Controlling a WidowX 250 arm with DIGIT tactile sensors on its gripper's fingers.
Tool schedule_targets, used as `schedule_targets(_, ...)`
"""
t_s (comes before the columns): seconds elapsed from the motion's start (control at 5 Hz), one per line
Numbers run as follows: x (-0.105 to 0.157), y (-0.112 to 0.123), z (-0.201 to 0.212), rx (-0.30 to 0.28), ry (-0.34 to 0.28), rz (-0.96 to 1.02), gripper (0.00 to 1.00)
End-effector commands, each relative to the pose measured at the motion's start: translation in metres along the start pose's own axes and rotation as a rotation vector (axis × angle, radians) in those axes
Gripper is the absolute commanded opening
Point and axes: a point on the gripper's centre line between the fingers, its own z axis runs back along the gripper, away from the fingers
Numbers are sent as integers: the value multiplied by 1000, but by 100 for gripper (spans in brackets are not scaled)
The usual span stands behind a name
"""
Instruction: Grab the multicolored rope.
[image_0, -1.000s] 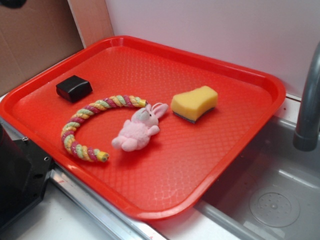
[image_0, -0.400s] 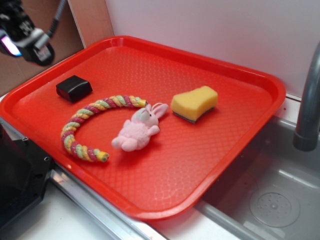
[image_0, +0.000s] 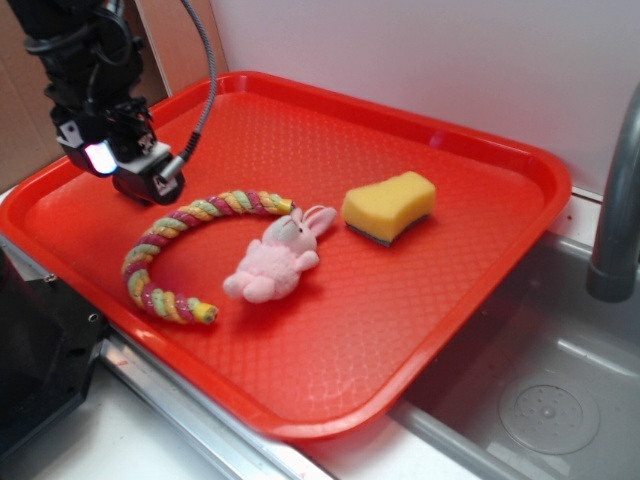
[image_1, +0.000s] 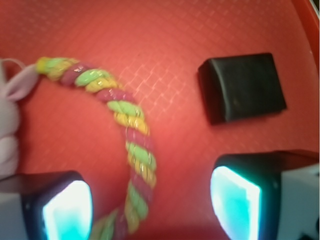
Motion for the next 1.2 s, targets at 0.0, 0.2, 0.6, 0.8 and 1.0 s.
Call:
schedule_targets(0.0,13,3,-34,19,34,-32,100)
schedule_targets(0.2,12,5,-42,-5,32,-33,0)
schedule_targets(0.6,10,1,-43,21,16,-30,0)
schedule_targets(0.8,12,0,-30,6,19,-37,0)
schedule_targets(1.0,18,0,-12,0,1,-5,0)
